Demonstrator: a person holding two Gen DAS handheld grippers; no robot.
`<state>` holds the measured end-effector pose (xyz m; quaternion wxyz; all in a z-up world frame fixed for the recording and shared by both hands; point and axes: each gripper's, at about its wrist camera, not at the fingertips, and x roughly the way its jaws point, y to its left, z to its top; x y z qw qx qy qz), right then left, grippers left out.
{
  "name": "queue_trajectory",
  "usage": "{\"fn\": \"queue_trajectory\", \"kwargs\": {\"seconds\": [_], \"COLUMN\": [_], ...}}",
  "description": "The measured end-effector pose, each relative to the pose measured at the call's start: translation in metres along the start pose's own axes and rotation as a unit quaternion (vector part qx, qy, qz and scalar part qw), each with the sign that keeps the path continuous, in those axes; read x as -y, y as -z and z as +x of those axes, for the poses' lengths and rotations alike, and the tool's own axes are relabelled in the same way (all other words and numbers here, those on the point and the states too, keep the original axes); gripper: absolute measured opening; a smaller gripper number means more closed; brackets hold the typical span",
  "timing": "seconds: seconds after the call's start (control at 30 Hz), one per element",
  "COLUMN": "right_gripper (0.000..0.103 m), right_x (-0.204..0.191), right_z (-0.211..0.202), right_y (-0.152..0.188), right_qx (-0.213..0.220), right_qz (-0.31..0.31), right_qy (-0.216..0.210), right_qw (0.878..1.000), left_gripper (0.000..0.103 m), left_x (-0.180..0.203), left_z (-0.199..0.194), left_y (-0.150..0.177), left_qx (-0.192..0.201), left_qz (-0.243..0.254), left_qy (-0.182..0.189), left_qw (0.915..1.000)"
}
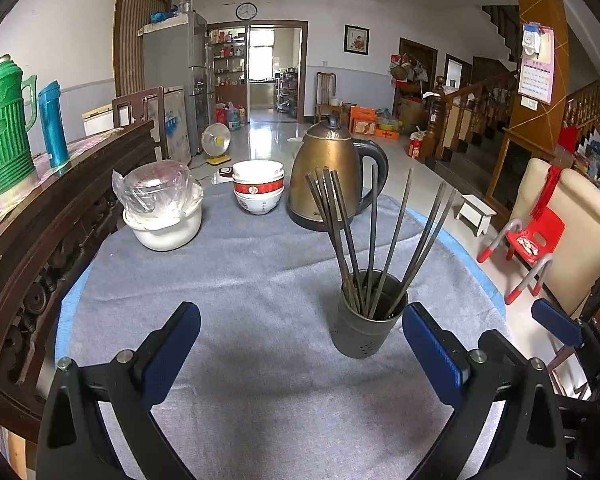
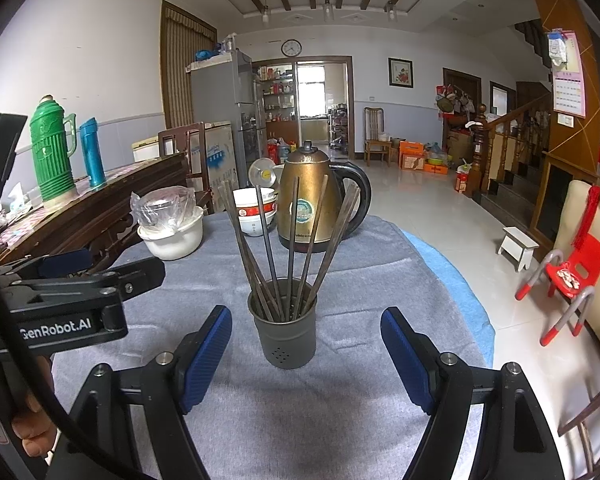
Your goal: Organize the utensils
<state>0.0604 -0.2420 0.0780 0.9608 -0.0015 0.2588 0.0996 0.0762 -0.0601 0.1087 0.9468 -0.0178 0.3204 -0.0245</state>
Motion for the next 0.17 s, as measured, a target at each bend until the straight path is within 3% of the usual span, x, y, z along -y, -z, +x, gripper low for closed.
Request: {"fn": "queue_trajectory", "kwargs": {"seconds": [0.17], "right_gripper": [0.08], "right_x": [0.001], "right_z": [0.0004], "right_y": [-0.0007], "right_qx": [0.0], "right_qz": [0.0], "right_qy": [0.001], "right_qw": [1.0], "left_gripper": [0.101], "left_x": [0.0024], "left_z": [-0.0005], "left_y": [-0.0026], "left_qx": [0.005], "left_qz": [0.006], "left_qy": [0.003], "left_qw": [1.0]}}
